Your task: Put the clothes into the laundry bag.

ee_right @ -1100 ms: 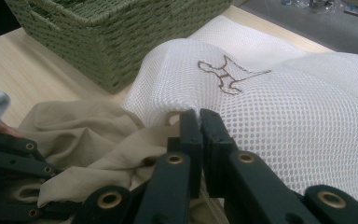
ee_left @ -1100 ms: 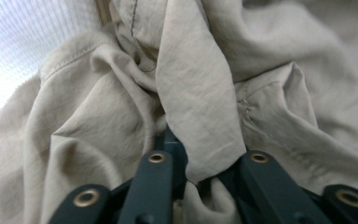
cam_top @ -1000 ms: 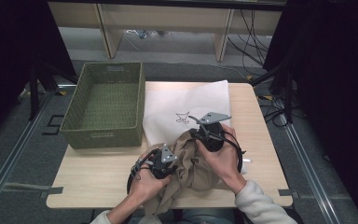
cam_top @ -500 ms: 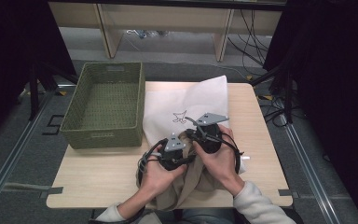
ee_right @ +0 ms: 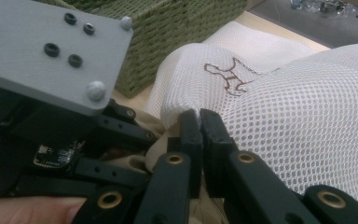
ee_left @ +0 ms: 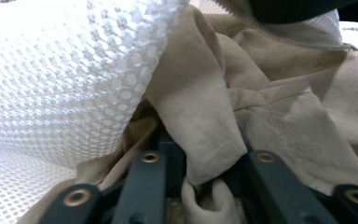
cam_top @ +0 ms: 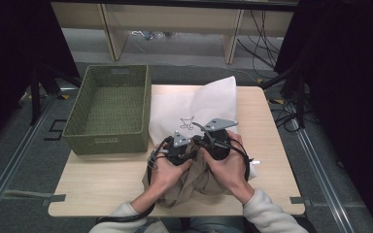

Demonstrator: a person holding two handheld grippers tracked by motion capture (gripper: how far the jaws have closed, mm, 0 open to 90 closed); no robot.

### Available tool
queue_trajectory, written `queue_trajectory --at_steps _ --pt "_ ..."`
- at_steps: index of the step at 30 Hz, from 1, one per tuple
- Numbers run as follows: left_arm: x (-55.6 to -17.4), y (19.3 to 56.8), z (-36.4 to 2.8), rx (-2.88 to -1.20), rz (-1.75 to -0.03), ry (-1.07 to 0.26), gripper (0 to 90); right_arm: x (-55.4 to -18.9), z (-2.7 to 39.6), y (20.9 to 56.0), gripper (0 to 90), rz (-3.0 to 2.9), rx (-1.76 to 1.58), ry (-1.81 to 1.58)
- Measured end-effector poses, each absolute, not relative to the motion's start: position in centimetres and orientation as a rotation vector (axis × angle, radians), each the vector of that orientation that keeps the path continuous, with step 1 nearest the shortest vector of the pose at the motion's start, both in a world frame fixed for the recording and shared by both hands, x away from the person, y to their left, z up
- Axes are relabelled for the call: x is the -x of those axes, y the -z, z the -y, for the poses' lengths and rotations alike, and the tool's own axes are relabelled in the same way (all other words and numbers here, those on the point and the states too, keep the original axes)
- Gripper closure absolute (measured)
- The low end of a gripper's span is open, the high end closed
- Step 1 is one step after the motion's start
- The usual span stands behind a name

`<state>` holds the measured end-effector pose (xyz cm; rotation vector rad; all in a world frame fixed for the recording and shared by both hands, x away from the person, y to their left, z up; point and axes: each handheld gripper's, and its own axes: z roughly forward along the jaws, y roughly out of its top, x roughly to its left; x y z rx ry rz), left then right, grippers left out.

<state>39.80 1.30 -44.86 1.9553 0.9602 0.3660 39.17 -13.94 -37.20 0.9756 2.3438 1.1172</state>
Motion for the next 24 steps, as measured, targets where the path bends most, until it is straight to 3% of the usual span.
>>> queue_trajectory --at_steps 3,10,18,24 --pt "-39.4 44.7 -1.6 -1.991 -0.912 -0.387 51.9 -39.3 14.1 37.2 89.4 -2.337 -0.994 -1.112" --pt "-37.7 43.4 -3.3 -1.993 -0.865 -0.383 26.0 -39.6 14.5 37.3 89.3 -2.338 -0.981 -1.11" --pt "-35.7 41.8 -4.6 -1.978 -0.827 -0.392 19.1 -39.6 14.6 37.3 89.3 -2.318 -0.996 -1.115" --pt "-35.0 42.6 -5.3 -2.073 -0.787 -0.415 17.2 -39.5 14.6 37.1 89.3 -2.337 -1.005 -1.113"
